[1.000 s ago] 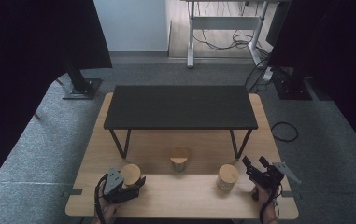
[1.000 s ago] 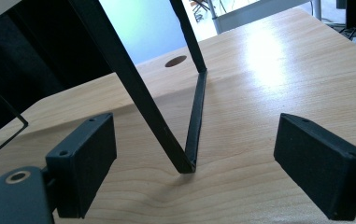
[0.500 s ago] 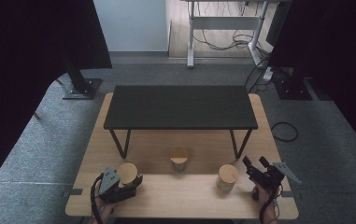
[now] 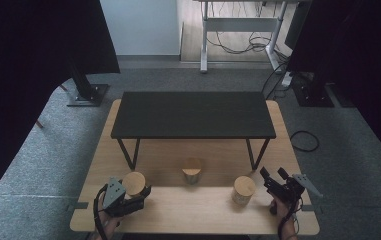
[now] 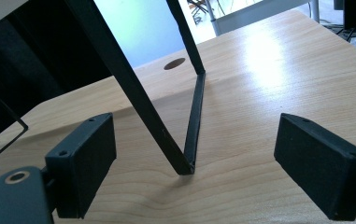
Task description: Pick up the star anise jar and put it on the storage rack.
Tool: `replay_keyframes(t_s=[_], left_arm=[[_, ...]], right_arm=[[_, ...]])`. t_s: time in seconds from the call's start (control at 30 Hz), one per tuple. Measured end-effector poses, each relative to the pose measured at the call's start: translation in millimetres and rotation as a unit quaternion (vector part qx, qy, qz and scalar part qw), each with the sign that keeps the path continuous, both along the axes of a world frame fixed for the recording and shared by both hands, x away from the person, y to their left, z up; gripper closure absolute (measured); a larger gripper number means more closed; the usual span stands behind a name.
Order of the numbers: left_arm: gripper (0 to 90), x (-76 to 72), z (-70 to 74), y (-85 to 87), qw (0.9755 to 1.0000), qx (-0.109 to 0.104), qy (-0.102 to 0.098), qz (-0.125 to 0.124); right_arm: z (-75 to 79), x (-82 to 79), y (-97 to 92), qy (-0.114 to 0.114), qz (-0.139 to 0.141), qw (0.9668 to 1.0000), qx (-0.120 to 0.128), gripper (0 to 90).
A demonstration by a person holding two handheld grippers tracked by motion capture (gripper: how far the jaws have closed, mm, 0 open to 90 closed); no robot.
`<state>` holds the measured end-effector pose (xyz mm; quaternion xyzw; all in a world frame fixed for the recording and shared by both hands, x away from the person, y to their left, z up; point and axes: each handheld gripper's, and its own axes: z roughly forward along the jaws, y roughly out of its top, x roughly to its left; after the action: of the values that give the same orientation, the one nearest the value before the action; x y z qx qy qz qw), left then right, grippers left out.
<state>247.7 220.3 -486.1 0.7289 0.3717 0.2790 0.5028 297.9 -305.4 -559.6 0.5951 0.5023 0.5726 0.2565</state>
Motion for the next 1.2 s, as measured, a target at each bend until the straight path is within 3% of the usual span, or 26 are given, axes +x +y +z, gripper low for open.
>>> replay_keyframes(t_s=[0.33, 1.2], left_arm=[[24.6, -0.2, 7.3, -2.4, 1.0, 0.008, -0.001, -0.001], [24.7, -0.4, 22.6, 3.4, 1.0, 0.005, -0.006, -0.004]], right_arm=[[-0.3, -1.1, -0.4, -0.001, -0.003, 1.0, 0.004, 12.1], [-0.6, -1.0, -1.1, 0.0, -0.002, 1.0, 0.008, 12.1]])
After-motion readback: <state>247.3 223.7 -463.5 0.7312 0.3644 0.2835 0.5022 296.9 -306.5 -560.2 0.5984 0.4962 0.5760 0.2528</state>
